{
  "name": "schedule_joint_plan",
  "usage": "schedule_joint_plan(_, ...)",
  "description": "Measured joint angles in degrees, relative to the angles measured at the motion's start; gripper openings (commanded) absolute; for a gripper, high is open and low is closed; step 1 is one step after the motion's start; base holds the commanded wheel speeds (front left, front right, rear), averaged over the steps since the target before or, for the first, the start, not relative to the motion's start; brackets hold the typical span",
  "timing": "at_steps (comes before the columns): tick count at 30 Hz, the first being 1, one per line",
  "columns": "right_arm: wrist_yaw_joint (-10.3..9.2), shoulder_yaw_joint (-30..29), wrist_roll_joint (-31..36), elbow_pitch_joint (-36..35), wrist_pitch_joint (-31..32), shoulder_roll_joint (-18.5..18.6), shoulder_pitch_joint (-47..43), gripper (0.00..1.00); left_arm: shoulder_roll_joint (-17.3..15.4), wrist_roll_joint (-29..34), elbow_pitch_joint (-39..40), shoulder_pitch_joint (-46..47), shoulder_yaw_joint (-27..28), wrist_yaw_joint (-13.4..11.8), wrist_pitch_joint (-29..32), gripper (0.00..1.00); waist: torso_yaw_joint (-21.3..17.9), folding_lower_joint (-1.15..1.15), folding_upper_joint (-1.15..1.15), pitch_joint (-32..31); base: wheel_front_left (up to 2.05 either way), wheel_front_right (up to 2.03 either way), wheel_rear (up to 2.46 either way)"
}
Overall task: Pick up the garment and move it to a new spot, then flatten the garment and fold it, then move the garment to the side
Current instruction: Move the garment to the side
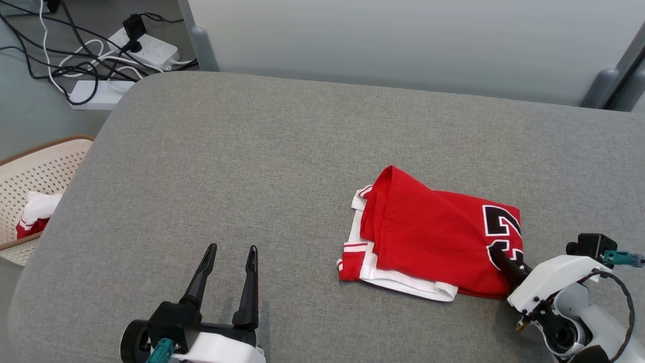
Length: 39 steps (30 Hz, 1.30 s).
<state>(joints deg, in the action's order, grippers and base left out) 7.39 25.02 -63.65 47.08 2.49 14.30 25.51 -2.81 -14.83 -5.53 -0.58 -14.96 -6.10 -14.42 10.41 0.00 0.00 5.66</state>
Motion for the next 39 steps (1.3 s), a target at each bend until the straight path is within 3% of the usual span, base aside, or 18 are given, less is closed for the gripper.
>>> schedule_joint_plan(9,0.00,5.2,-0.1,-2.0,-5.1,2.1,0.0,0.00,0.0,0.0,0.0,0.0,0.0,0.0,0.0,1.00,-0.5,0.00,0.00,-0.4,0.00,0.00,0.00)
schedule_joint_plan(17,0.00,8.9,-0.2,-3.7,-9.1,3.6,0.1,0.00,0.0,0.1,0.0,0.0,-0.2,0.0,0.0,1.00,-3.4,0.00,0.00,-0.7,0.00,0.00,0.00)
schedule_joint_plan(24,0.00,11.7,-0.2,-3.8,-10.5,4.4,0.4,0.00,0.0,0.3,-0.5,1.2,-0.7,0.1,0.0,1.00,-7.4,0.00,0.00,-0.7,0.00,0.00,0.00)
schedule_joint_plan(39,0.00,14.7,1.9,-3.9,-15.7,4.6,3.5,0.00,0.0,1.3,-0.9,3.5,-0.2,1.3,0.0,1.00,-20.4,0.00,0.00,0.7,0.00,0.00,0.00)
